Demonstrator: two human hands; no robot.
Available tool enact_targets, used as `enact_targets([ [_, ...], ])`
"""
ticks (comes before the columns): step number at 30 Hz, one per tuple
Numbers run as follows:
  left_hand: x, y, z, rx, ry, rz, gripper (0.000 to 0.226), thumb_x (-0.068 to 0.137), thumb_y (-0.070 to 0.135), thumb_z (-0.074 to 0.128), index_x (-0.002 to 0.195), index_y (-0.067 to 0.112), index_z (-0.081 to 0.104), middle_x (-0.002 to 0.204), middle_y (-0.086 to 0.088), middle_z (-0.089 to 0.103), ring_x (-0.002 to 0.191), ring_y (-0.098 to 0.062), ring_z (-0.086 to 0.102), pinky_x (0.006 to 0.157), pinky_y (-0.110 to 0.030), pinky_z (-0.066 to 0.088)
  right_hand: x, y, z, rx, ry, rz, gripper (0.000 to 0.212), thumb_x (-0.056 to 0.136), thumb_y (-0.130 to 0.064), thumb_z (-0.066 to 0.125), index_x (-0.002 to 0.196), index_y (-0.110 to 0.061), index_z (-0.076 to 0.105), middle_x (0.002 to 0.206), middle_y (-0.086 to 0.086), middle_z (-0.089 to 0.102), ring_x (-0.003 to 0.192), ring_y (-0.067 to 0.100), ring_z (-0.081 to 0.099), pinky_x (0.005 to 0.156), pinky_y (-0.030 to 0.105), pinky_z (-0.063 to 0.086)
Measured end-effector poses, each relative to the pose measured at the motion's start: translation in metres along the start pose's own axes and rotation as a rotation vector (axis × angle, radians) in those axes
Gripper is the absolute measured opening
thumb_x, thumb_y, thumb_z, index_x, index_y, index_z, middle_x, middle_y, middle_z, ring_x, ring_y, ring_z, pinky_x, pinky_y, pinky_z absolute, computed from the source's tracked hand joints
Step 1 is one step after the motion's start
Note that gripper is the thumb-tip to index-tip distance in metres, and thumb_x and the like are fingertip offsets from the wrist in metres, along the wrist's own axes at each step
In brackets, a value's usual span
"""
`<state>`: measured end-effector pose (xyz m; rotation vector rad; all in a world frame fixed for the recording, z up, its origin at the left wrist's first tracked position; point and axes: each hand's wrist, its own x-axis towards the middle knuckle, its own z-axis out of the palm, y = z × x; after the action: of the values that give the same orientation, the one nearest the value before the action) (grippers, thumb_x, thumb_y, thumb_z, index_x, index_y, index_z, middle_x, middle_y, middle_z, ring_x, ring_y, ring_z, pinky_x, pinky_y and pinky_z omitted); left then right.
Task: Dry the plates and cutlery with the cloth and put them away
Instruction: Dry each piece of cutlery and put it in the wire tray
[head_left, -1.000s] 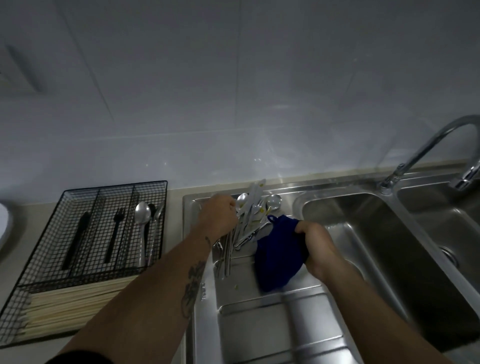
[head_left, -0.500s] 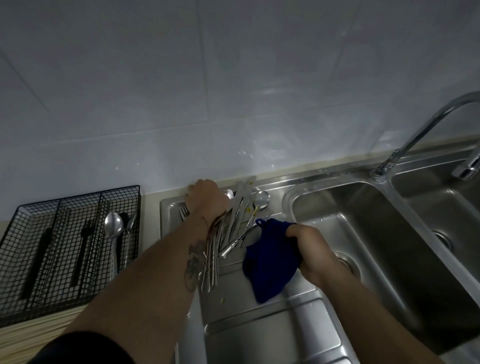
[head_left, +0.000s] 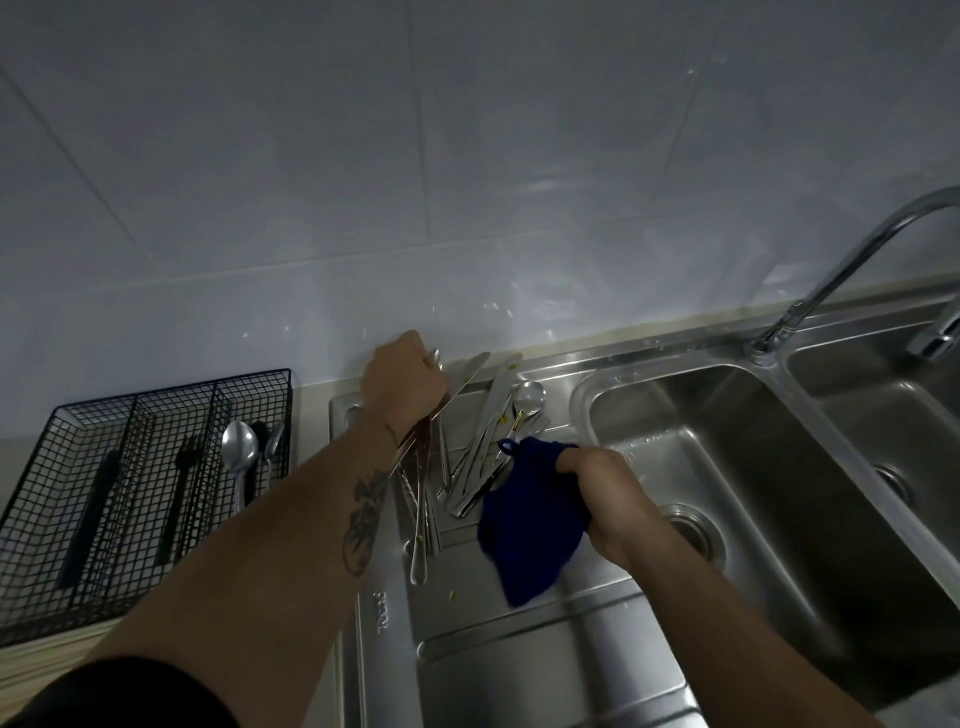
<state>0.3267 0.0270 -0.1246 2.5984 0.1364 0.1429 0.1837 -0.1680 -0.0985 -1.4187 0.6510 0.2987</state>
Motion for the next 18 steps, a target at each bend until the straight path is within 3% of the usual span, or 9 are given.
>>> enact_targets([
  [5, 0.001, 0.007, 0.002, -0.048, -0.078, -0.029, 0.005, 0.091, 0.017, 0.061, 0.087, 0.013, 0.061, 0.084, -0.001, 0.064, 0.073, -0.014, 0.06, 0.067, -0.031, 0.056, 0.002, 0.002, 0.004, -0.013, -0.002, 0.004, 0.021, 0.08, -0.001, 0.053, 0.089, -0.005, 0.071, 0.083, 0.017, 0.072, 0.08, 0.035, 0.067, 0.07, 0.038, 0.05],
  [9, 0.001, 0.009, 0.004, -0.227, -0.007, -0.016, 0.011, 0.093, 0.01, 0.057, 0.086, 0.017, 0.063, 0.082, 0.004, 0.064, 0.07, -0.008, 0.06, 0.057, -0.016, 0.046, 0.003, 0.002, 0.002, -0.011, -0.001, 0.015, 0.02, 0.08, -0.001, 0.052, 0.09, -0.003, 0.069, 0.083, 0.017, 0.071, 0.081, 0.034, 0.066, 0.071, 0.038, 0.049],
  [15, 0.005, 0.012, -0.005, -0.352, 0.089, -0.037, 0.005, 0.09, 0.012, 0.063, 0.086, 0.013, 0.065, 0.077, 0.006, 0.063, 0.065, -0.004, 0.056, 0.055, -0.009, 0.038, 0.003, -0.003, 0.002, 0.014, -0.022, 0.015, 0.018, 0.084, 0.0, 0.051, 0.091, -0.003, 0.068, 0.08, 0.015, 0.072, 0.078, 0.031, 0.067, 0.067, 0.034, 0.052],
  [18, 0.006, 0.014, -0.01, -0.385, 0.091, -0.045, 0.005, 0.09, 0.012, 0.063, 0.087, 0.014, 0.066, 0.076, 0.008, 0.062, 0.065, -0.001, 0.056, 0.06, -0.013, 0.048, 0.004, -0.004, 0.005, 0.02, -0.011, 0.017, 0.016, 0.084, -0.001, 0.052, 0.091, -0.004, 0.067, 0.082, 0.016, 0.071, 0.079, 0.031, 0.066, 0.067, 0.034, 0.051],
])
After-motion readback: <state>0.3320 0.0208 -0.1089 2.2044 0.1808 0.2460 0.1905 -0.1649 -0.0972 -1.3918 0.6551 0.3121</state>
